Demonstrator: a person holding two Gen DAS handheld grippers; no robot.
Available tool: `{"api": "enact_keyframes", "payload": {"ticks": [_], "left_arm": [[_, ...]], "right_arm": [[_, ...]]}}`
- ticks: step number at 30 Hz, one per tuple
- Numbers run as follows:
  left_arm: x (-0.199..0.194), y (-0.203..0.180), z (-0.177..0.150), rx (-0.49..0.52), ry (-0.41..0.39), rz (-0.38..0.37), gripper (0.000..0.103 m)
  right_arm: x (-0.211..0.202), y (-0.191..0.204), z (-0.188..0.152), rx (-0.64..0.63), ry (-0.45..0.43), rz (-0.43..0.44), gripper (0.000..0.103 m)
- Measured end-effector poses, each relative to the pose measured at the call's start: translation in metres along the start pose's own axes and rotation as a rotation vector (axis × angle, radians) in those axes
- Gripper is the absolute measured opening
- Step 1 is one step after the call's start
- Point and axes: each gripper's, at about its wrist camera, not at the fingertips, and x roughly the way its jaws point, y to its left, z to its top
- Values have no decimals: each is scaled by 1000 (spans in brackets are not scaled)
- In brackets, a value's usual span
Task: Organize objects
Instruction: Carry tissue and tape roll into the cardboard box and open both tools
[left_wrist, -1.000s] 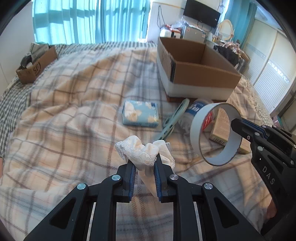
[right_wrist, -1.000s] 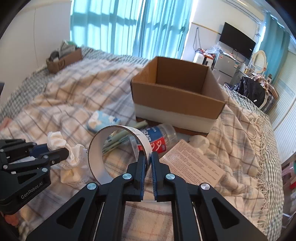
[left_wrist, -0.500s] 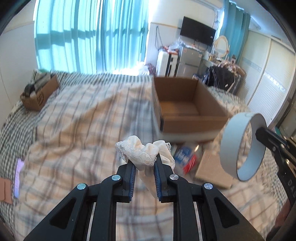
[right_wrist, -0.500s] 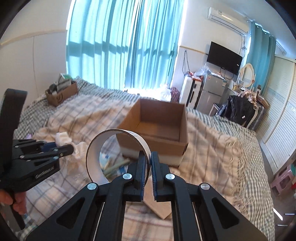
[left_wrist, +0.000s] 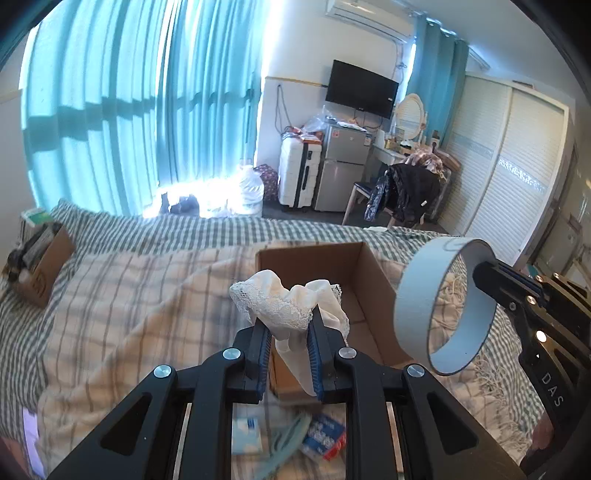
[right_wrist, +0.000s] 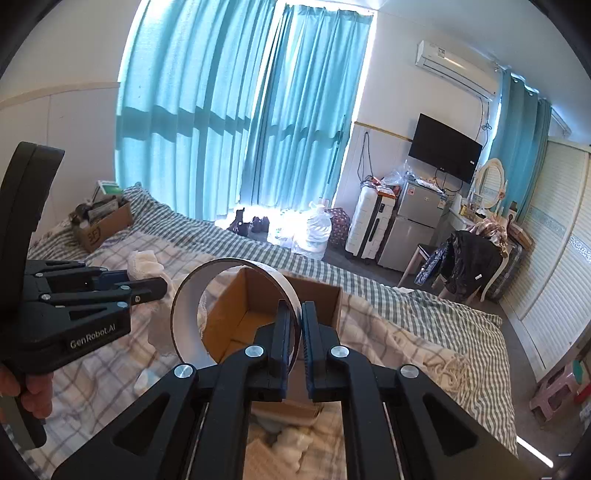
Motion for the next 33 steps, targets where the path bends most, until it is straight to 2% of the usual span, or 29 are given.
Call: {"api": "enact_keyframes", "payload": {"ticks": [3, 8, 15, 20, 23, 24, 25, 26, 27, 28, 30, 31, 32, 33], "left_arm": [[27, -4, 13, 22, 1, -15, 19], [81, -13, 23, 85, 23, 14, 19], [136, -19, 9, 109, 78, 47, 19], [155, -20, -9, 124, 123, 36, 19], [152, -22, -15, 139, 124, 30, 27], [151, -22, -16, 143, 127, 32, 30], [149, -23, -16, 146, 127, 30, 37], [145, -23, -16, 143, 124, 32, 50], [140, -23, -15, 140, 119, 31, 57], [134, -23, -15, 140, 112, 31, 68], [119, -26, -13, 153, 92, 33, 76], [111, -29, -12, 165, 85, 39, 84], [102, -33, -9, 182, 77, 56, 89], [93, -35, -7, 190, 65, 72, 89]], "right_arm": [[32, -11, 11, 16, 15, 5, 6], [91, -20, 14, 23, 59, 5, 6], [163, -27, -10, 27, 151, 6, 6], [185, -40, -33, 78, 207, 39, 6], [184, -50, -40, 115, 208, 60, 7], [180, -50, -39, 129, 205, 72, 14], [176, -50, -38, 144, 202, 81, 35], [172, -51, -36, 159, 202, 86, 51], [166, -52, -34, 170, 190, 77, 67], [158, -55, -32, 176, 170, 66, 70], [141, -61, -24, 187, 149, 74, 70], [133, -60, -19, 191, 144, 81, 70], [125, -62, -16, 195, 136, 85, 70], [115, -65, -11, 200, 127, 81, 70]]}}
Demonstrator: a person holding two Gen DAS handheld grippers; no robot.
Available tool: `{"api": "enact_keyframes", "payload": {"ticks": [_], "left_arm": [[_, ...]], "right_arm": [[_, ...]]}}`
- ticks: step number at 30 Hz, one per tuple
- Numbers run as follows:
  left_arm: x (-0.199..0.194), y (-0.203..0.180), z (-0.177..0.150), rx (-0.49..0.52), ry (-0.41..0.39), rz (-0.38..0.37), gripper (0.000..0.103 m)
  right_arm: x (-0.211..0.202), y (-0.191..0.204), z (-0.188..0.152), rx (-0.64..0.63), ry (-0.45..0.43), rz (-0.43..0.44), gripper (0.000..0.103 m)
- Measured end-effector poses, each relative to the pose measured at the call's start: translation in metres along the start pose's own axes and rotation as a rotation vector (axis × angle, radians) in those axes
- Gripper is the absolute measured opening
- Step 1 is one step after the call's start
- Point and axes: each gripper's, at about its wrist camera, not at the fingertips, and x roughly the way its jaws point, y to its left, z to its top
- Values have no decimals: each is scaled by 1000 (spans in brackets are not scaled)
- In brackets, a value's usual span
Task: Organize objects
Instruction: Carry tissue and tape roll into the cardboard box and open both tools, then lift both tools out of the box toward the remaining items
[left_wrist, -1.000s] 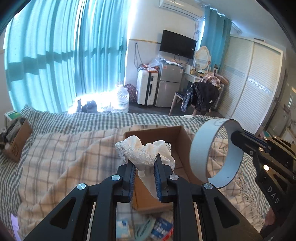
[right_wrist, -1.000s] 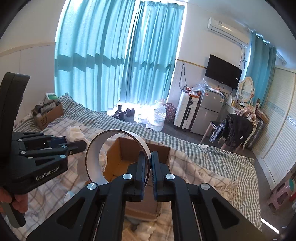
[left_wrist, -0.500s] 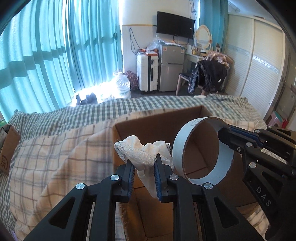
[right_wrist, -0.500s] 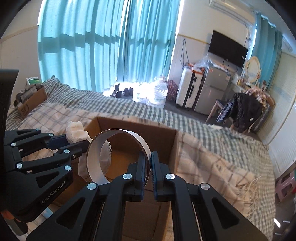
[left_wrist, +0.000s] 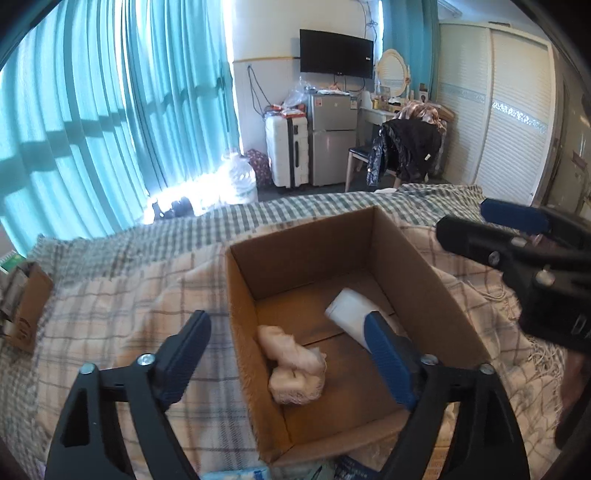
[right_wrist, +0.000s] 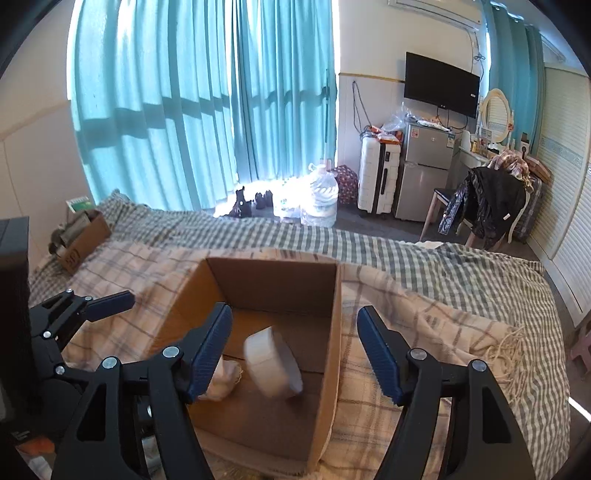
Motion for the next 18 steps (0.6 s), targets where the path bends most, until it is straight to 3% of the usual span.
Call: {"api": "enact_keyframes", "payload": {"ticks": [3, 5, 11, 16, 18], "left_arm": [[-34, 0, 3, -2, -37, 18, 90], [-60, 2, 3, -20, -60, 20, 97], [-134, 8, -2, -64, -138, 48, 103], [-172, 11, -22, -86, -146, 56, 103], [-180, 15, -36, -95, -140, 63, 103]], "right_arm": [[-34, 1, 6, -10, -25, -17, 70], [-63, 2, 10, -26, -51, -26, 72], [-150, 5, 11, -60, -118, -24, 85], [-200, 9, -9, -87, -163, -40, 103], [-211, 12, -22, -107, -172, -45, 103]]}}
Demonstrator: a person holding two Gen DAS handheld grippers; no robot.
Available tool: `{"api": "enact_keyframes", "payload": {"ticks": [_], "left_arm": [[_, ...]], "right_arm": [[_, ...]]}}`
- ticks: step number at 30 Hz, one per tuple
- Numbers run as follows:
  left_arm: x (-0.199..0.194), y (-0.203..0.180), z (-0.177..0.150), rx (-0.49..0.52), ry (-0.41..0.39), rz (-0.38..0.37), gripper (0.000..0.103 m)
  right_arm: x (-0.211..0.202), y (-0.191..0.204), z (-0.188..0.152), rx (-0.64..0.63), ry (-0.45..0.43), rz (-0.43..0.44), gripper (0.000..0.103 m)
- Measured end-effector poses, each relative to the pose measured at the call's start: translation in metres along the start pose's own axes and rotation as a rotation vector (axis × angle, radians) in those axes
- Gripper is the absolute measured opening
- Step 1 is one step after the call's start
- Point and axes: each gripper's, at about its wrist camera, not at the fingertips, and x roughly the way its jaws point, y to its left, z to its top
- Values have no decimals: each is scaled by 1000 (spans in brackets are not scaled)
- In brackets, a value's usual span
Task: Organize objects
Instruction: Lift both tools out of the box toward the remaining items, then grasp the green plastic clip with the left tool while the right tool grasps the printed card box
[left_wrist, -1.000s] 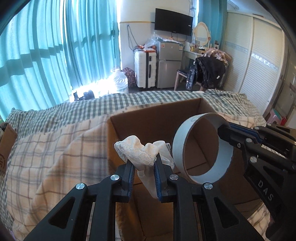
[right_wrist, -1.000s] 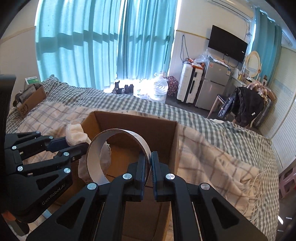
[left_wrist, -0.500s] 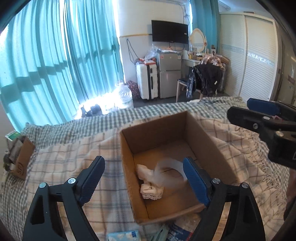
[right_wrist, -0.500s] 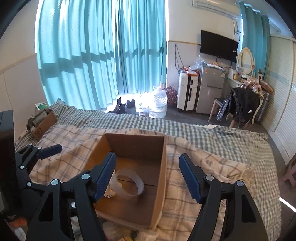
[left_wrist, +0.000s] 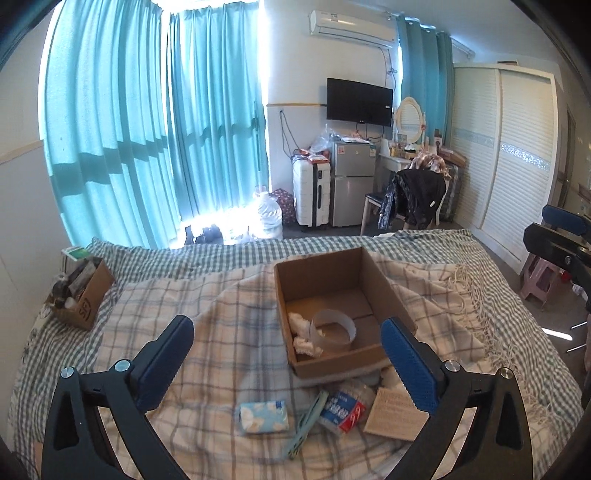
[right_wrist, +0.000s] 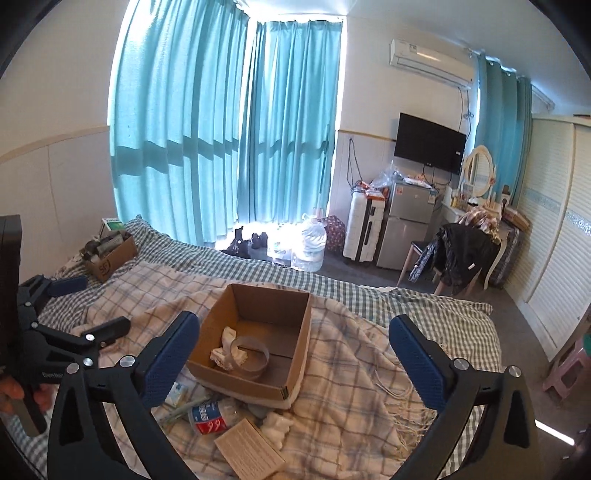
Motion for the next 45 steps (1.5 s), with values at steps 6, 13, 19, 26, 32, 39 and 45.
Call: {"api": "enact_keyframes", "payload": {"ticks": [6, 13, 19, 26, 32, 39, 45], "left_arm": [[-2, 6, -46, -14, 44, 31, 103], [33, 16, -104, -73, 73, 113, 103], [69, 16, -137, -50, 151, 117, 103], [111, -1, -171, -1, 273, 58, 98], [136, -5, -180, 14, 322, 27, 85], [157, -13, -189, 30, 383, -41, 63], [165, -12, -194, 15, 422, -70, 27]], "right_arm": [[0, 20, -50, -100, 63, 23, 103], [59, 33, -132, -120, 235, 80, 103], [110, 44, -183, -159, 336, 80, 103], [139, 51, -202, -175, 386, 73, 103], [151, 68, -212, -263, 418, 93, 103], [167, 83, -226, -331, 484, 78, 103], [172, 82, -229, -328, 505, 68, 102]]}}
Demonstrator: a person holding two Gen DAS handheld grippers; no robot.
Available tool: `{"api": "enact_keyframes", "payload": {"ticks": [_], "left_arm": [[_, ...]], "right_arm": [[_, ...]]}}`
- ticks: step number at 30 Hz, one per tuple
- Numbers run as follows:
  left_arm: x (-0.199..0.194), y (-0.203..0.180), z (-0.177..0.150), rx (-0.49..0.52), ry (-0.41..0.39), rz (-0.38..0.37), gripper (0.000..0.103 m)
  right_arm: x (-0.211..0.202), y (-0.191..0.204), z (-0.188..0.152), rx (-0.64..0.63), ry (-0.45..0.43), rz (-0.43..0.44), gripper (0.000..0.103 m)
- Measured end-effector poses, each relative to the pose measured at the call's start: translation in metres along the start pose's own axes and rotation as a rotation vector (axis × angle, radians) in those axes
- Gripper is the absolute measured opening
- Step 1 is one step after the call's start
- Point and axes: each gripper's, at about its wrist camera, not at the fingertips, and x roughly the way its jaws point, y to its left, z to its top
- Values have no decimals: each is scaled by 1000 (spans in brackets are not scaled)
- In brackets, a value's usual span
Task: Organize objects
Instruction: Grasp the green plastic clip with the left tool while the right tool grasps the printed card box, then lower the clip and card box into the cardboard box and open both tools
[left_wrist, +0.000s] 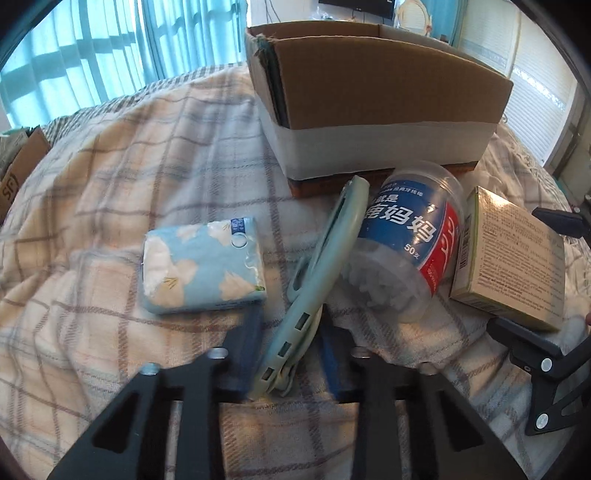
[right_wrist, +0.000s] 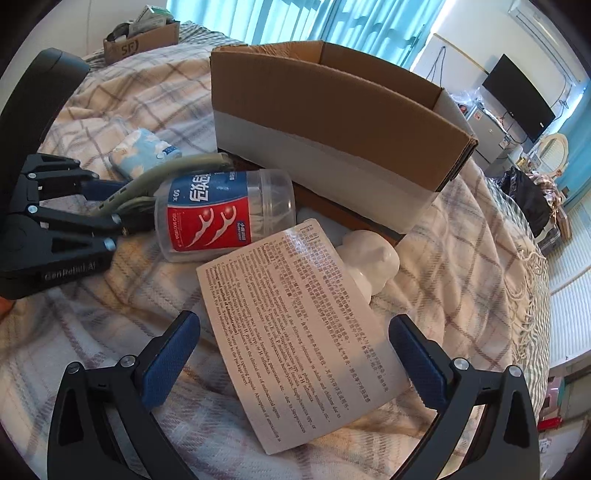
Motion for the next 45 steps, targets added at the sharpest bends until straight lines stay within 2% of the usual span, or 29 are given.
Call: {"api": "enact_keyframes", "payload": {"ticks": [5, 11, 16, 22, 28, 34, 39, 45], "left_arm": [[-7, -6, -5, 19, -10, -24, 17], [-21, -6, -12, -16, 63, -64, 16], [-43, -1, -15, -38, 50, -75, 15], [-72, 0, -16, -62, 23, -75, 14], [-120, -4, -8, -76, -75, -78, 13], [-167, -9, 20, -64, -183, -80, 13], [-201, -13, 58, -47, -272, -66, 13], [-209, -17, 108, -27, -336, -61, 13]], "right_arm": [[4, -2, 0, 13, 20, -3, 97], [-1, -7, 1, 24, 30, -3, 92], [-24, -16, 5, 74, 3, 6, 84], [-62, -15, 8, 90, -51, -7, 83], [-117, -21, 18, 105, -132, -46, 82], [-166, -27, 34, 114, -224, -74, 82], [-197, -36, 58, 120, -319, -67, 82], [-203, -48, 96, 134, -376, -56, 81]]}}
